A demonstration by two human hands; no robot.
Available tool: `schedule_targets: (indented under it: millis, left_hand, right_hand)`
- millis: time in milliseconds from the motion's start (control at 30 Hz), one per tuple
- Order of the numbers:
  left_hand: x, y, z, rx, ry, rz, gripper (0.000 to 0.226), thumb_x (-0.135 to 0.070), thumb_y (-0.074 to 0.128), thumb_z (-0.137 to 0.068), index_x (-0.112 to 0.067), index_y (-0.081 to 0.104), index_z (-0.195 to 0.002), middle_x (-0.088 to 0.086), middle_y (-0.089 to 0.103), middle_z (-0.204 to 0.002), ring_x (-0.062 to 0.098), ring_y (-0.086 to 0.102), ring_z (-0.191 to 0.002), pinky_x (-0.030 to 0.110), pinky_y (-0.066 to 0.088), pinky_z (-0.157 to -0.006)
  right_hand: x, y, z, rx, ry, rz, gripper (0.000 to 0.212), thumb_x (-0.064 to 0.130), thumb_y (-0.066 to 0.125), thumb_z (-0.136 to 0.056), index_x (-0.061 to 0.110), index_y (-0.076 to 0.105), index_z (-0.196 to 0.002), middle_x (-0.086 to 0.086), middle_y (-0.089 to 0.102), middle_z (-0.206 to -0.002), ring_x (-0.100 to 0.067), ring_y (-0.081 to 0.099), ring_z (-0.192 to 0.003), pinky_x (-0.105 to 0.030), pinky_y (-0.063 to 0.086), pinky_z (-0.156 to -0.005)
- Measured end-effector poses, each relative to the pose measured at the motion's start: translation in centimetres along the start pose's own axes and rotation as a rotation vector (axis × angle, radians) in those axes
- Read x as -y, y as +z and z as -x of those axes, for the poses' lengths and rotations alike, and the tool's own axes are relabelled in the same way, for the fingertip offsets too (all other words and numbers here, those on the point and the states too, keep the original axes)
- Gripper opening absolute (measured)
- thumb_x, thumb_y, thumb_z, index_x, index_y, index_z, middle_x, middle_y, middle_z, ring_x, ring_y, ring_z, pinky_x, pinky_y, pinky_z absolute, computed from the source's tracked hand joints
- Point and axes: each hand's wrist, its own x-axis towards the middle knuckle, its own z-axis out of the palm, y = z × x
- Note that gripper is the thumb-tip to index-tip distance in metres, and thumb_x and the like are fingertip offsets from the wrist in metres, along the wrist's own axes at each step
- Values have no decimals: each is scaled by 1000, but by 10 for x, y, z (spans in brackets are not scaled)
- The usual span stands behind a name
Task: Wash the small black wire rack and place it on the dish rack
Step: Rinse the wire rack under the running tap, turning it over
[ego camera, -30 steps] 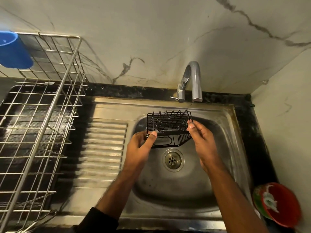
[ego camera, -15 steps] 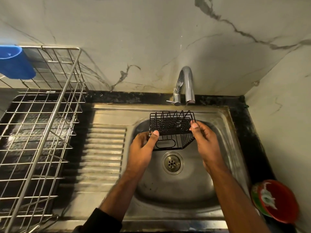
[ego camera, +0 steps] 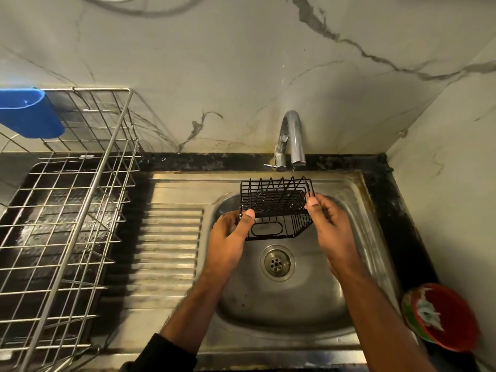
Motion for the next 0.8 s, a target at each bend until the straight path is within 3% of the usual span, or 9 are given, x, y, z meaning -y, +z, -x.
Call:
schedule_targets:
  millis: [133,267,400,567,700,800]
  left_hand:
    - [-5,0,3,10,-8,0,28,-45,70,-93,-24,76,-111,-8,78,-111,9,69,-113,38,49,-108]
    - [-8,0,8,19,4,-19,45,-57,70,-83,-22,77,-110,-5,78,-111,10,70,-111,38,50,-106]
    - [-7,0,10,4,-11,-34,34,-50,72,-90,-23,76,-110,-6,78,-108,9,69,-108,35,51,-102]
    - [-8,0,12,5,-17,-38,36,-50,70,-91,-22,73,-115,-6,76,-112,8,67,-111,31,50,-99]
    - [-10,1,12,14,3,-51,54,-63,70,-83,-22,72,-118,-6,76,-115,8,67,-113,33,51,-102]
    - [-13,2,14,18,1,-46,46,-57,71,-87,-21,72,-116,-4,75,-113,9,66,-112,36,50,-105]
  right_hand:
    - [9,-2,6,0,-19,-4,27,28,57,-101,50,69,-92,32,71,-92,13,63,-92,-14,48,-86]
    - [14,-4,12,-4,-43,-26,21,24,56,-102,43,65,-102,34,71,-98,14,63,-99,-10,47,-87]
    - [15,-6,16,-2,-37,-14,19,27,57,-102,44,65,-97,35,70,-93,17,62,-94,-13,45,-87]
    - [16,-9,18,10,-47,-3,22,28,56,-102,46,66,-95,36,70,-92,18,62,-92,-12,46,-83]
    - [17,-11,18,6,-56,14,28,35,57,-100,58,69,-91,32,71,-96,14,63,-96,-18,45,-87]
    - [18,-14,18,-2,-63,16,19,35,56,-100,50,68,-96,33,70,-98,14,63,-98,-19,45,-88]
